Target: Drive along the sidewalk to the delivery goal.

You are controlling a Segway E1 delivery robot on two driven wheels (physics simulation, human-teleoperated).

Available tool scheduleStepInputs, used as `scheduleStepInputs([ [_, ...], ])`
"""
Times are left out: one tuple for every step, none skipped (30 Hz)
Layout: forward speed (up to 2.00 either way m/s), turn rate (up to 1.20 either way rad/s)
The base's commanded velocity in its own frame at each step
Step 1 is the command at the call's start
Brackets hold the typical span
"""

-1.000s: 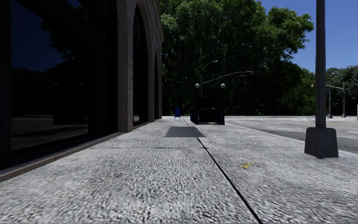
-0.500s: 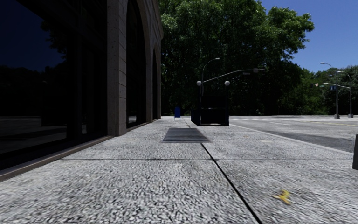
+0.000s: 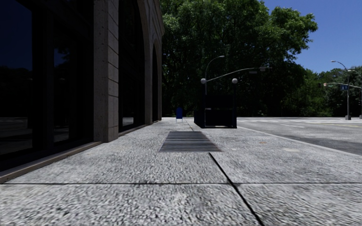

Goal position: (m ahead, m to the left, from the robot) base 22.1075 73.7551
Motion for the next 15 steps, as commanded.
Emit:
scheduleStepInputs([
  [1.93,0.00],
  [1.93,0.00],
  [1.93,0.00],
  [1.93,0.00],
  [1.93,0.00],
  [1.93,0.00],
  [1.93,0.00],
  [1.93,0.00],
  [1.93,0.00],
  [1.93,0.00],
  [1.93,0.00],
  [1.93,0.00],
  [1.93,0.00],
  [1.93,0.00],
  [1.93,0.00],
])
